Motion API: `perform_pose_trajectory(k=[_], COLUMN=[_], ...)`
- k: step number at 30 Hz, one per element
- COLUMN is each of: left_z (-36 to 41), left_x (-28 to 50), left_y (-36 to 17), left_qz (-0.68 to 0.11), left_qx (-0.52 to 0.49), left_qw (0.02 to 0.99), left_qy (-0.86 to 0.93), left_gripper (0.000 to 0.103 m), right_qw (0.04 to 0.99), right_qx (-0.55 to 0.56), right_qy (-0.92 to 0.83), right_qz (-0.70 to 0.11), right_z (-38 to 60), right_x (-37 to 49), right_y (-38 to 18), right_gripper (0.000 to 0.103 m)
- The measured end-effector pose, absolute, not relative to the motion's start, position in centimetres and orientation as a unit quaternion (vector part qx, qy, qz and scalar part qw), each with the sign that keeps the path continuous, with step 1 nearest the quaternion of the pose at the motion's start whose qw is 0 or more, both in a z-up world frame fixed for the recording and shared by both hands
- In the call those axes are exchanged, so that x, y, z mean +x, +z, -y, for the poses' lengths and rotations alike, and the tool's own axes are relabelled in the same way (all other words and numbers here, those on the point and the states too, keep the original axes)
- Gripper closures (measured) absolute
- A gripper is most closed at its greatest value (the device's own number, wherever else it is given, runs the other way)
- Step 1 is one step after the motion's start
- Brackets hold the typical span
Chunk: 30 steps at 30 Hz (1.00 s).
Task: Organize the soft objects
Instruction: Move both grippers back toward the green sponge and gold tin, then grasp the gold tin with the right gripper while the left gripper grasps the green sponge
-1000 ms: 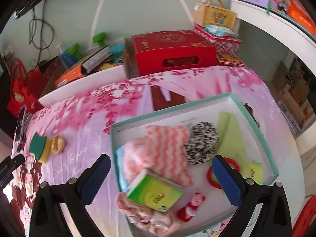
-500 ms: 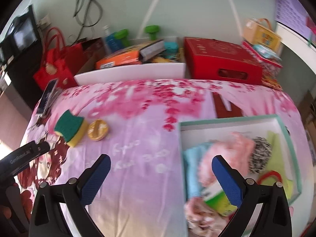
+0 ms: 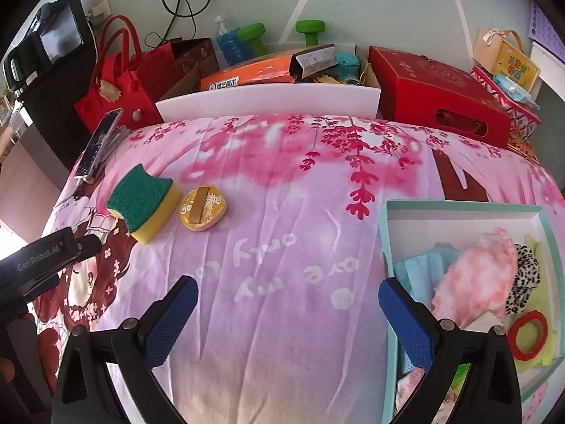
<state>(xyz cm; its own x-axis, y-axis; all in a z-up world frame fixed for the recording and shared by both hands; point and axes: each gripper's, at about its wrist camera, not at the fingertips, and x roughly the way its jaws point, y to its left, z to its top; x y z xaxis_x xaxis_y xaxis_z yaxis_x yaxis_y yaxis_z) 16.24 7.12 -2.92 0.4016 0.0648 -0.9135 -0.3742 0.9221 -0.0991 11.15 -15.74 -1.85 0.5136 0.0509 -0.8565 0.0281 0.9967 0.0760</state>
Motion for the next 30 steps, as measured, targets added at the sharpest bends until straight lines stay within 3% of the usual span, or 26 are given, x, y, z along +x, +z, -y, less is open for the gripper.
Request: perform_pose_trajectory(k=[30], left_z=[-9.2], left_x=[19.6], left_y=[-3.9], left_qz=[-0.516], left_qx=[-0.188], left_qw=[0.825], left_qy=[0.132], left_gripper=[0.005], right_qw=[0.868], right_qx=[0.008], right_qy=[0.053], right_qz=[-0.493], right_z=[11.2], right_x=[15.1], right_y=[-4.7], right_gripper=[0.000])
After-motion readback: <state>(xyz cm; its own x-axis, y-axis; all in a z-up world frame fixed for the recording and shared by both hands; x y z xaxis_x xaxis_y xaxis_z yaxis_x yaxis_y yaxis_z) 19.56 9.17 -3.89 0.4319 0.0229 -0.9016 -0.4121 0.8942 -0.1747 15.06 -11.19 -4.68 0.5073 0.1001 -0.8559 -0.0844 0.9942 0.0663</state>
